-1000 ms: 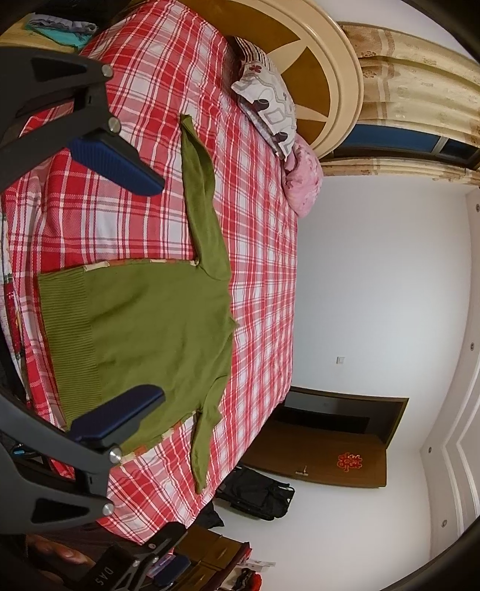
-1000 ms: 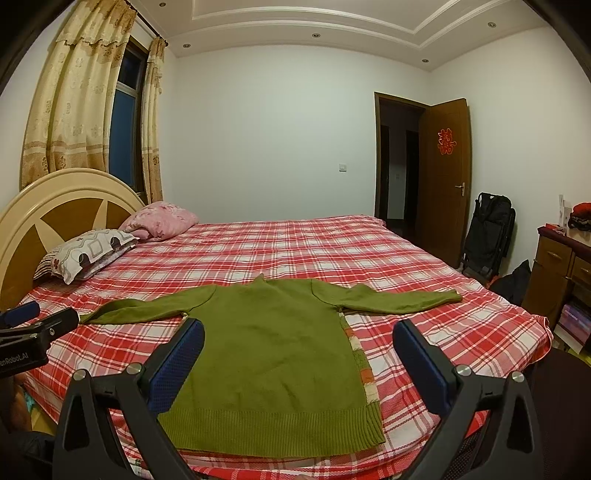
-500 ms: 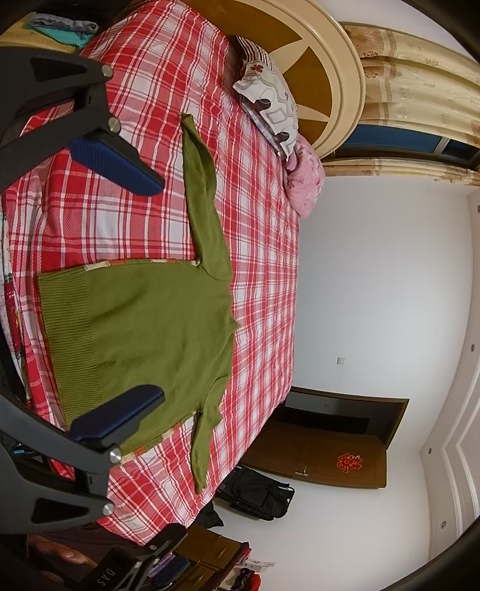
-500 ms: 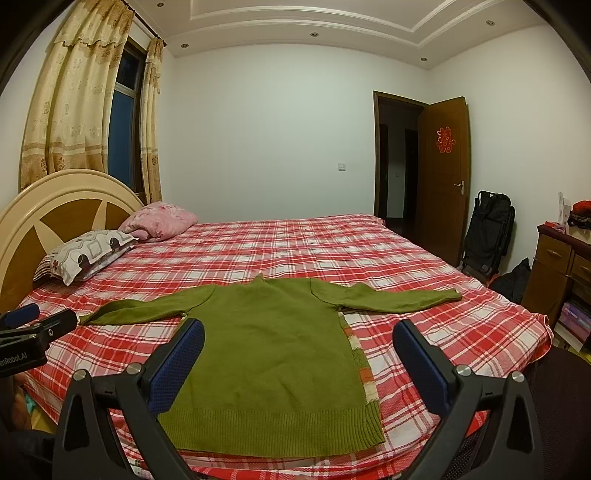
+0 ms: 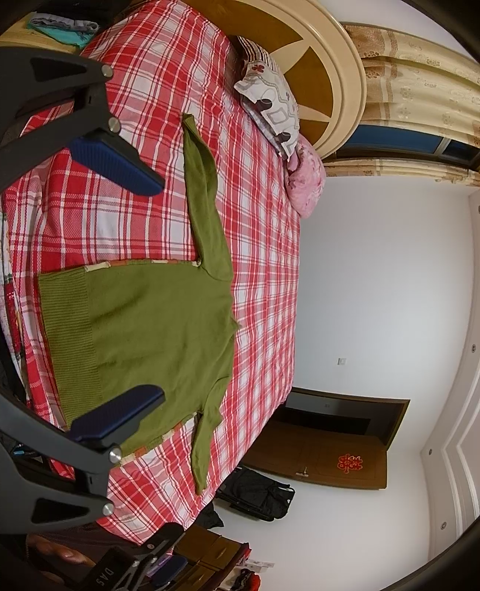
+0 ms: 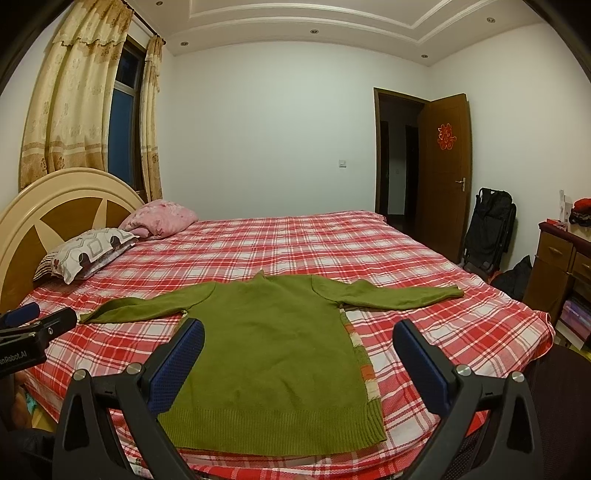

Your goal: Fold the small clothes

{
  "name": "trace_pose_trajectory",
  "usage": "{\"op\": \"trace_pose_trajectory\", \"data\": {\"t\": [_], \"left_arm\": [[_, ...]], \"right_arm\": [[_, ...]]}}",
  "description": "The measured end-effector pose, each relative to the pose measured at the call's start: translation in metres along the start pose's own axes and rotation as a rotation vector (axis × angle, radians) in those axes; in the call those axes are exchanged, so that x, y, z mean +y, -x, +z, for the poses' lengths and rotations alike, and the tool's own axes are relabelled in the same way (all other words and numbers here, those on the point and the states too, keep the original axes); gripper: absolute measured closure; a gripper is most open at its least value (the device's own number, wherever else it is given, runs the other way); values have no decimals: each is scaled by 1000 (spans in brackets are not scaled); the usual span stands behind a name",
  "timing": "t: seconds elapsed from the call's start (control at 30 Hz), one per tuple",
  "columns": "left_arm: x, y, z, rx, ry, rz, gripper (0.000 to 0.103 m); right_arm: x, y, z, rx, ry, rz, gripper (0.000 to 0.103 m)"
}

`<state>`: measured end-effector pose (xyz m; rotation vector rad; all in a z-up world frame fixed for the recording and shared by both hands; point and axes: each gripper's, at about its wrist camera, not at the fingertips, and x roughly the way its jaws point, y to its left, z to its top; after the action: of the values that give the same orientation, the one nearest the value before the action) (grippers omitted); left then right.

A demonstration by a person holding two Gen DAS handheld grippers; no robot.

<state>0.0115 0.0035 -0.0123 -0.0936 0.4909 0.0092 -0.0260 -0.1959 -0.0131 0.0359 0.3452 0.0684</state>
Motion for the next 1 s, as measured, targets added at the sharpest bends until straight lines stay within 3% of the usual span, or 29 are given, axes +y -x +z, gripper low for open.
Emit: {"op": "trace_pose_trajectory", "data": {"t": [0.67,0.87,1.0], "left_arm": [[9,-14,-2,3,15,22,0],[23,-43,4,-3,-13,72,0],[29,-82,12,8,-65,97,0]], "right_arm": [[-15,-19,-4,63,-42,43,1],[-48,-57,-14,120,-95,45,1],[-81,-94,-19,154,-126,-9,1]]}}
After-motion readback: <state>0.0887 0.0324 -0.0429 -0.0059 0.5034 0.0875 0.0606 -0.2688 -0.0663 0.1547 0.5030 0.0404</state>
